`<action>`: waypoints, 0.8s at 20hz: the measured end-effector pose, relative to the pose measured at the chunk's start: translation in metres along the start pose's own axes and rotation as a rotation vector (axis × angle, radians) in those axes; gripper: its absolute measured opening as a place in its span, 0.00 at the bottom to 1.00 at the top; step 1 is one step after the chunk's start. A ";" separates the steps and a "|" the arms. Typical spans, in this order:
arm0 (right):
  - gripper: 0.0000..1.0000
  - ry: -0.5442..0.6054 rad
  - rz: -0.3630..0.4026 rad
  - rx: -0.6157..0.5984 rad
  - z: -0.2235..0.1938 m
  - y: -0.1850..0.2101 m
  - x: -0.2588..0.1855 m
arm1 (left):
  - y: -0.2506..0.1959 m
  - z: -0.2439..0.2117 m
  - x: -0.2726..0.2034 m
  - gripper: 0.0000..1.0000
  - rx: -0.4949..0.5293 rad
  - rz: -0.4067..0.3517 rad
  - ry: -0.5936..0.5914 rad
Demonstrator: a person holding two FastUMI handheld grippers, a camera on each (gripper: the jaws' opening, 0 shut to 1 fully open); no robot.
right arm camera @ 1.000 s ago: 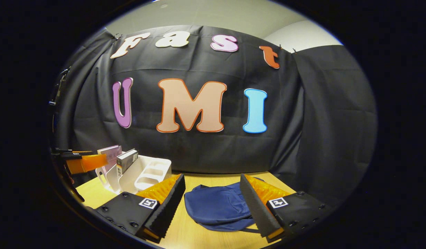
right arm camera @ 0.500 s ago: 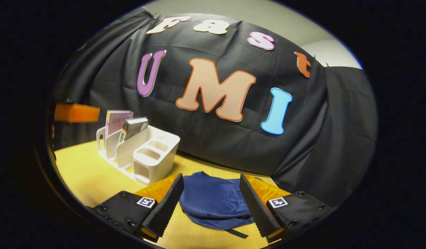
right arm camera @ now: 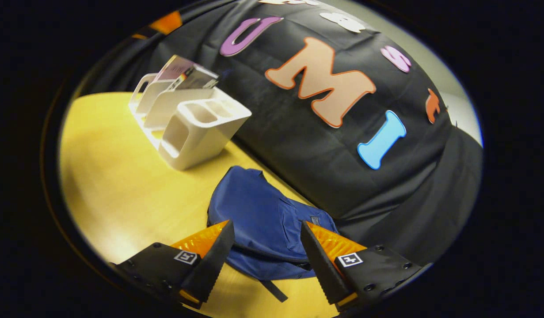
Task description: Open the schoolbag, grab two books from the bookshelf and put them into the schoolbag.
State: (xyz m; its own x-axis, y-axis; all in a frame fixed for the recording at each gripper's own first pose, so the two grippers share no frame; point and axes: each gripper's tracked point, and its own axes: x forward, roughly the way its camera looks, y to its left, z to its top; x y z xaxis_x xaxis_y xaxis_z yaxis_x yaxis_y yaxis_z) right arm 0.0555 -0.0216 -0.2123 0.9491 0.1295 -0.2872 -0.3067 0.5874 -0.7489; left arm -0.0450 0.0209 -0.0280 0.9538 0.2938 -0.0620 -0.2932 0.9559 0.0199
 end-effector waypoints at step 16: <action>0.90 0.020 0.041 -0.392 -0.038 0.025 0.048 | 0.021 -0.003 0.003 0.98 0.001 0.084 0.024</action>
State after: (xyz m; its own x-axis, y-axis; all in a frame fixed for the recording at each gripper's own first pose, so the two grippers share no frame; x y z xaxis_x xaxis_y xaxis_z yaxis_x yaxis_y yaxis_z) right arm 0.0910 -0.0306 -0.2674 0.9351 0.1290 -0.3299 -0.3519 0.2316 -0.9069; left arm -0.0484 0.0421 -0.0312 0.9241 0.3730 -0.0836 -0.3721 0.9278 0.0267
